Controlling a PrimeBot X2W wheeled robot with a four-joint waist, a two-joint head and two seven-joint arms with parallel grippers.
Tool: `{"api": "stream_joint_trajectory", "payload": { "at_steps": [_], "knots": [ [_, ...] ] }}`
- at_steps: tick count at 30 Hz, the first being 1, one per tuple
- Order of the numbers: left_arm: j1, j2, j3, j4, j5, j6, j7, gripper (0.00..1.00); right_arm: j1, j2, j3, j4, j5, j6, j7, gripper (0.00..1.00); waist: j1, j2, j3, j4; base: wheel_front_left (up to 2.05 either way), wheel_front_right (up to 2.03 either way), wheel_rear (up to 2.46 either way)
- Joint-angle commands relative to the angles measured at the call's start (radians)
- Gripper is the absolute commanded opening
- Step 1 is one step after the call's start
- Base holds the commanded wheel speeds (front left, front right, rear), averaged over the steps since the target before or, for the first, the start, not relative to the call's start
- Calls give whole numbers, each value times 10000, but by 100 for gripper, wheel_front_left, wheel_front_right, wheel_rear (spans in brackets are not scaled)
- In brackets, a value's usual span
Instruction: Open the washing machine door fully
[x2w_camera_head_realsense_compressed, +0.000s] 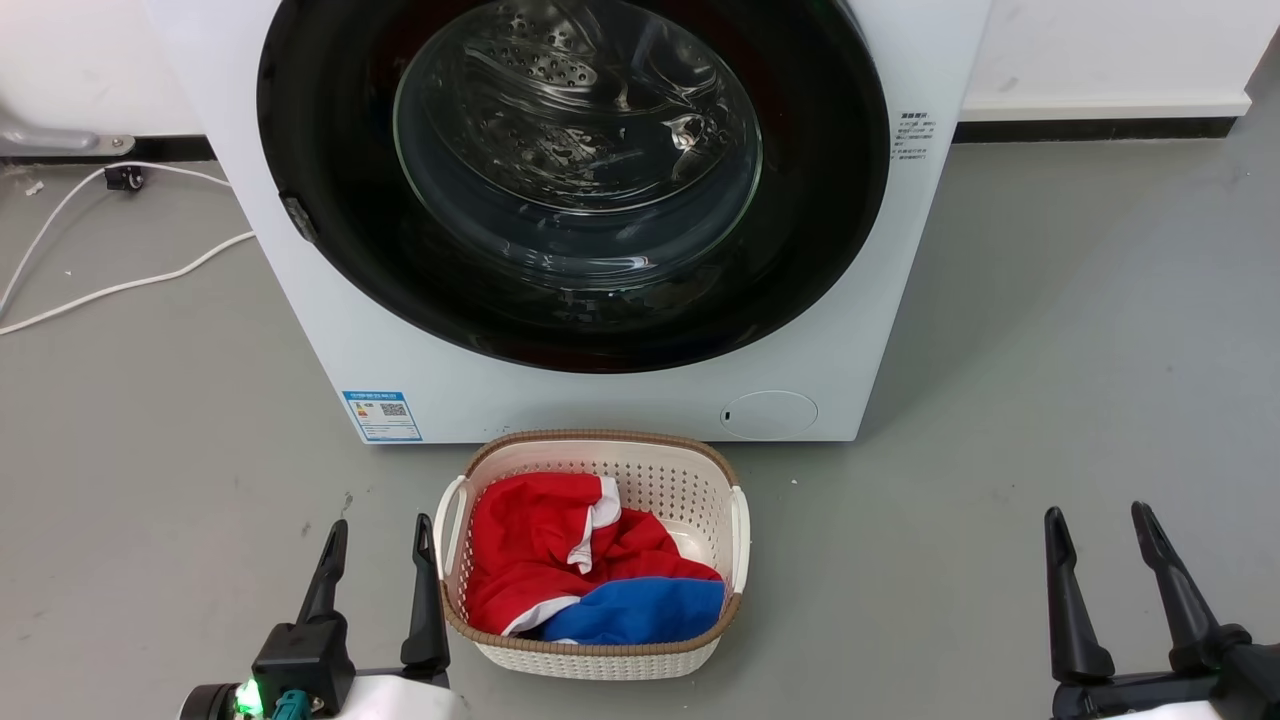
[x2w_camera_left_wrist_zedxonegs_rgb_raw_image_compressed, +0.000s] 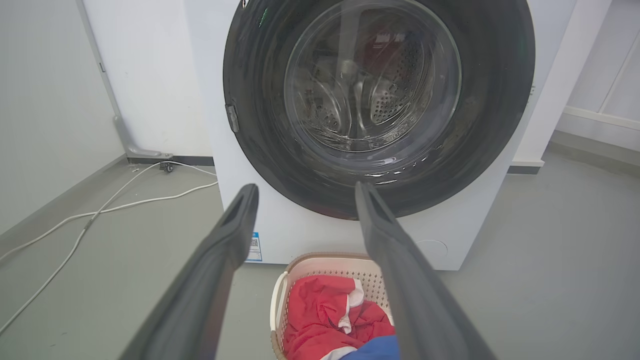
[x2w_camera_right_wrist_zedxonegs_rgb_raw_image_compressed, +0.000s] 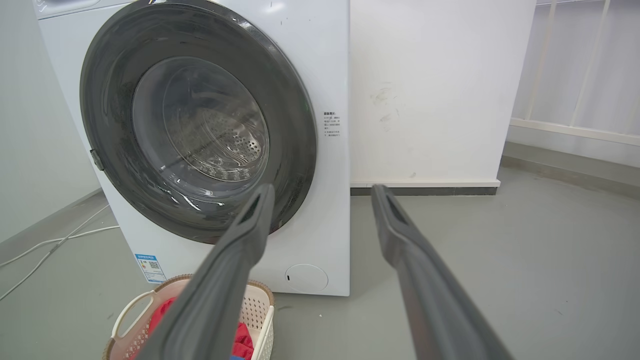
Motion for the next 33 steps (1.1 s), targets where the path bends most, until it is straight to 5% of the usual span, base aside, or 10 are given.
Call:
{"api": "stream_joint_trajectory", "payload": {
  "at_steps": [1, 12, 14, 15, 19, 22, 29, 30, 33],
  "knots": [
    [52, -12, -1, 18, -35, 26, -28, 100, 100, 16, 25, 31, 20, -3, -31, 100, -1, -1, -2, 1, 0, 0, 0],
    [51, -13, -4, 20, -16, 115, -28, 100, 99, 16, 142, 251, -173, -3, -29, 100, -1, -1, -6, -31, 0, 0, 0],
    [34, -13, -3, 32, -5, 128, -28, 100, 82, 16, 151, 273, -184, -3, -29, 23, -1, -1, -9, -31, 0, 0, 0],
    [30, -13, 0, 38, 4, 139, -28, 100, 83, 18, 174, 303, -194, -3, -29, 0, -1, -1, -13, -31, 0, 0, 0],
    [28, -13, -1, 43, 19, 139, -28, 100, 58, 16, 204, 324, 93, -3, -29, 0, -1, -1, -27, -28, 0, 0, 0],
    [47, -12, 7, 32, 23, 164, -28, 100, -9, 12, 36, 532, 1859, -3, -29, 0, -1, -1, -45, -38, 0, 0, 0],
    [88, -11, 1, 21, -12, 158, -28, 100, -321, 13, 43, 932, 6679, -1, -28, 0, -1, -1, -78, -50, 0, 0, 0],
    [84, -13, -8, 31, -50, 152, -28, 100, -320, 10, 374, 1057, 9014, -1, -28, 0, -1, -1, -79, -42, 0, 0, 0],
    [91, -11, -33, 35, -53, 159, -28, 100, -216, 13, 970, 971, 11057, -1, -26, 0, -1, -1, -76, -28, 0, 0, 0]
  ]
}}
